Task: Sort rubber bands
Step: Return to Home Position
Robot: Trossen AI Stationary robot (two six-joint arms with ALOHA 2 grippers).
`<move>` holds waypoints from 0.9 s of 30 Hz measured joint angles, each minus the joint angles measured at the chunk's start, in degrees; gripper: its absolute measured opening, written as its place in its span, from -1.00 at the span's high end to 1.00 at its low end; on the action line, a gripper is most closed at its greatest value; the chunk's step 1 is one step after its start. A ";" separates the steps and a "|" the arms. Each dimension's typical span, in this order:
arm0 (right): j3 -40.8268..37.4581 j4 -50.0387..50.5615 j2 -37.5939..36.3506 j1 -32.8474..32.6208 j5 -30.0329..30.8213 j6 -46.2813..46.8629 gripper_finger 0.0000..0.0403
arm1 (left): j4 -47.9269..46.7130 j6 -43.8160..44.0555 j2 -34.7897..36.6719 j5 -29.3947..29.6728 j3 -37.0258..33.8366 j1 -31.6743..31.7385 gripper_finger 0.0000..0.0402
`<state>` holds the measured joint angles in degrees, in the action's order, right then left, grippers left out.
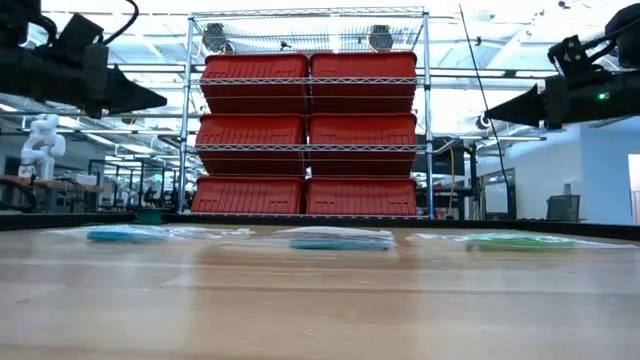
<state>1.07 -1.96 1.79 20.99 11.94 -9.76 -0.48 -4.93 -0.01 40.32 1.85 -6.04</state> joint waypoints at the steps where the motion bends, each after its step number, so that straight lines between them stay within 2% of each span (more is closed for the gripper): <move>1: -0.04 0.02 0.47 -0.01 -0.08 0.24 1.00 | -0.07 0.00 -0.15 0.00 0.00 -0.01 0.93; 8: -0.04 -0.04 0.95 -0.11 -0.30 2.97 1.00 | -0.06 0.13 -0.29 0.02 0.00 -0.01 0.93; 27: -0.04 -0.06 0.95 -0.11 -0.25 3.09 1.00 | -0.06 0.06 -0.33 0.00 0.00 -0.01 0.93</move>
<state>1.04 -2.02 2.74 20.88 11.68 -6.66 -0.54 -4.86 -0.34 40.32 1.85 -6.04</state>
